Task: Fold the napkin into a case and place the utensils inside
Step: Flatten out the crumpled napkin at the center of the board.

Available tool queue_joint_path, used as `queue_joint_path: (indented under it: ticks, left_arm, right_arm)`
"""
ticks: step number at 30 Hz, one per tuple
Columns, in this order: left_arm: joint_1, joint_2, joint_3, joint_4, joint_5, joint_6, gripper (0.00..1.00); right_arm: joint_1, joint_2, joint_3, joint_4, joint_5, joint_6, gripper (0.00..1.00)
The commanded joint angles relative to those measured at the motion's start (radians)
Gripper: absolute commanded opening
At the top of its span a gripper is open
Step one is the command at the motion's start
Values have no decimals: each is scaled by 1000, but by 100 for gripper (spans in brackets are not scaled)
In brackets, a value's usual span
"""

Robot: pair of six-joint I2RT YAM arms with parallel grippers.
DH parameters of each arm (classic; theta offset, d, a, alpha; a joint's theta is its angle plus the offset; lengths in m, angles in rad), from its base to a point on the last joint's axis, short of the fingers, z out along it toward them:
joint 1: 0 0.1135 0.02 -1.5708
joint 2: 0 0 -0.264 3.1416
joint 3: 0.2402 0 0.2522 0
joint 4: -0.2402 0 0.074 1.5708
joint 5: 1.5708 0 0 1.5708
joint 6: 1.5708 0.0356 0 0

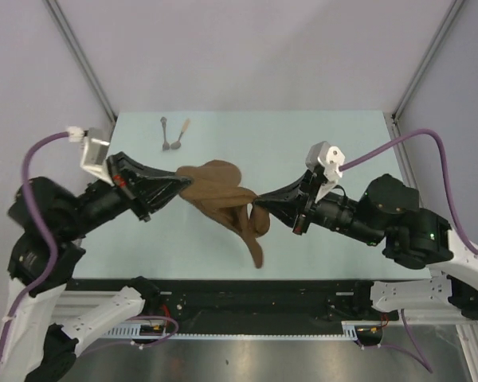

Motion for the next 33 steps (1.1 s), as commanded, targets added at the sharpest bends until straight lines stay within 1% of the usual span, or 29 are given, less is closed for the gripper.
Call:
queue_joint_path:
  ticks: [1, 3, 4, 6, 7, 8, 9, 10, 11, 12, 13, 14, 15, 16, 17, 18, 19, 20, 21, 22, 23, 24, 25, 26, 27, 28, 29, 32, 33]
  left_arm:
    - [34, 14, 190, -4, -124, 94, 0]
    - [34, 49, 216, -50, -220, 99, 0]
    - [35, 110, 213, -60, -253, 99, 0]
    - [34, 196, 227, -137, -363, 103, 0]
    - [40, 244, 235, -165, -388, 109, 0]
    - [48, 354, 239, -203, -402, 134, 0]
    - [75, 409, 246, -215, -385, 140, 0]
    - [97, 471, 253, -226, -352, 145, 0]
    - [118, 622, 287, -252, -315, 137, 0]
    - [152, 695, 313, -261, -242, 128, 0]
    - [158, 786, 345, -272, -236, 134, 0]
    - [158, 947, 446, -298, -254, 145, 0]
    - [155, 1047, 509, -321, -381, 149, 7]
    - [158, 1135, 593, -362, -450, 136, 29]
    - [160, 1211, 765, -458, -539, 132, 41]
    - [155, 1334, 837, -497, -625, 123, 49]
    - [154, 1370, 897, -530, -696, 120, 62]
    - [152, 1387, 942, -562, -722, 113, 65]
    - [141, 1357, 912, -550, -738, 109, 69]
    - [137, 1311, 852, -523, -723, 111, 75]
    - [134, 1262, 668, -437, -701, 106, 77]
    - [134, 1207, 554, -386, -675, 94, 77]
    - [131, 1074, 437, -273, -651, 74, 79]
    - [126, 1015, 216, -216, -599, 68, 78]
    - [126, 951, 124, -179, -571, 54, 79]
    - [126, 862, 42, -136, -552, 27, 79]
    - [123, 817, -107, -102, -481, 20, 79]
    - [111, 740, -289, -35, -388, 22, 81]
    - [86, 741, -306, -30, -349, 27, 81]
  right_arm:
    - [67, -23, 105, -282, 126, -145, 0]
    - [53, -25, 89, -252, 237, -179, 0]
    - [32, -18, 82, -239, 271, -186, 0]
    - [-49, 5, 66, -238, 270, -182, 0]
    - [-229, 9, 50, -223, 213, -183, 0]
    - [-332, 20, 12, -209, 149, -170, 0]
    - [-459, 28, -10, -197, 6, -162, 0]
    - [-659, 38, -36, -156, -69, -157, 0]
    - [-756, 70, -83, -130, -120, -130, 0]
    - [-826, 96, -99, -84, -223, -125, 0]
    - [-941, 138, -109, -59, -267, -119, 0]
    - [-988, 219, -138, -24, -289, -107, 0]
    - [-1028, 280, -140, 25, -315, -82, 2]
    - [-1066, 338, -137, 47, -321, -62, 13]
    - [-1107, 400, -123, 54, -275, -44, 48]
    - [-1123, 554, -32, -14, -138, -14, 57]
    - [-1137, 628, 37, -80, -125, -9, 62]
    - [-1134, 705, 106, -155, -18, 16, 75]
    - [-1128, 788, 201, -265, 34, 37, 81]
    - [-1117, 813, 219, -307, 65, 65, 84]
    - [-1106, 818, 217, -332, 91, 95, 85]
    - [-1096, 805, 193, -326, 131, 129, 86]
    - [-1094, 743, 93, -308, 132, 204, 86]
    - [-1091, 706, 34, -285, 135, 243, 87]
    - [-1076, 656, -24, -231, 130, 273, 87]
    - [-1068, 575, -156, -203, 110, 287, 87]
    - [-1059, 527, -213, -182, 90, 318, 87]
    - [-1022, 401, -408, -113, -12, 388, 88]
    - [-1017, 382, -439, -91, -38, 402, 87]
